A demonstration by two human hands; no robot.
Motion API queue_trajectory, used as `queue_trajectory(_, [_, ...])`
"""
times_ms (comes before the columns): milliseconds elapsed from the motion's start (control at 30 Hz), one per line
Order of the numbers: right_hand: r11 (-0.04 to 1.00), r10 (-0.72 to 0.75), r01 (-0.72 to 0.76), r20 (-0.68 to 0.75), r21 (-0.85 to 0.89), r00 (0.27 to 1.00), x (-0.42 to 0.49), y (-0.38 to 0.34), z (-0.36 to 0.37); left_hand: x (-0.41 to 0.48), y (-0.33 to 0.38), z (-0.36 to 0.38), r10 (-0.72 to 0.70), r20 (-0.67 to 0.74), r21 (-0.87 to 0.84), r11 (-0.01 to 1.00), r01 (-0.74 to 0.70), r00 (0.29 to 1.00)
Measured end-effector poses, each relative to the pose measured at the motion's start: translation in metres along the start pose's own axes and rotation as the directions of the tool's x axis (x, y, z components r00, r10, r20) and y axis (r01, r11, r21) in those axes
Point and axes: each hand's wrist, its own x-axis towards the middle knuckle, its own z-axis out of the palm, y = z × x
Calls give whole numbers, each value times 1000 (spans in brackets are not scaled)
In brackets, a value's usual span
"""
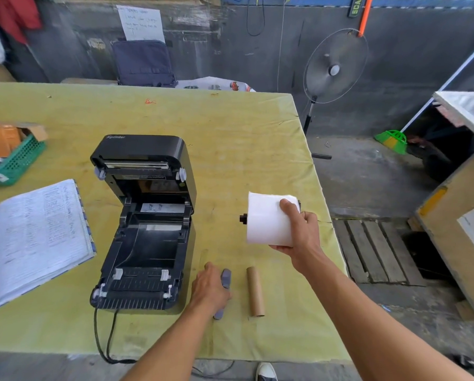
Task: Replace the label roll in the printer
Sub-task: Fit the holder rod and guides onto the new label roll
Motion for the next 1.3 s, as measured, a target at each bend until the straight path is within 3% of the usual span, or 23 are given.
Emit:
queue_trajectory(67, [1000,-5,5,-6,-1,1000,-2,0,-1,2,1,-2,36,-72,-15,999,-37,997])
queue_trajectory(200, [1000,-19,19,-18,-5,1000,-7,-1,-4,19,25,-31,-12,-212,-338,939,-62,977])
queue_trajectory(300, [1000,-27,27,-29,1,999,-12,-1,-3,33,47,-59,-16,-179,-543,835,-86,984])
queue_trajectory(400, [999,-48,48,-31,2,998,-18,-2,0,35,56,-74,98,-79,-715,688,-125,992])
queue_trajectory(533, [997,-80,80,-36,3,996,-29,-5,4,21,58,-82,276,-58,-753,618,-224,959])
queue_trajectory(767, [993,-119,120,-53,17,991,-51,-6,12,4,50,-97,401,-118,-764,548,-341,909])
queue_trajectory(1067, [986,-152,156,-74,55,986,-92,9,22,-19,29,-104,449,-192,-728,531,-434,872])
queue_trajectory(1200, [986,-151,158,-104,60,983,-109,21,24,-45,18,-108,450,-101,-810,481,-336,887])
queue_trajectory(1300, [987,-147,152,-103,51,984,-119,30,28,-56,6,-105,515,-142,-647,598,-473,845])
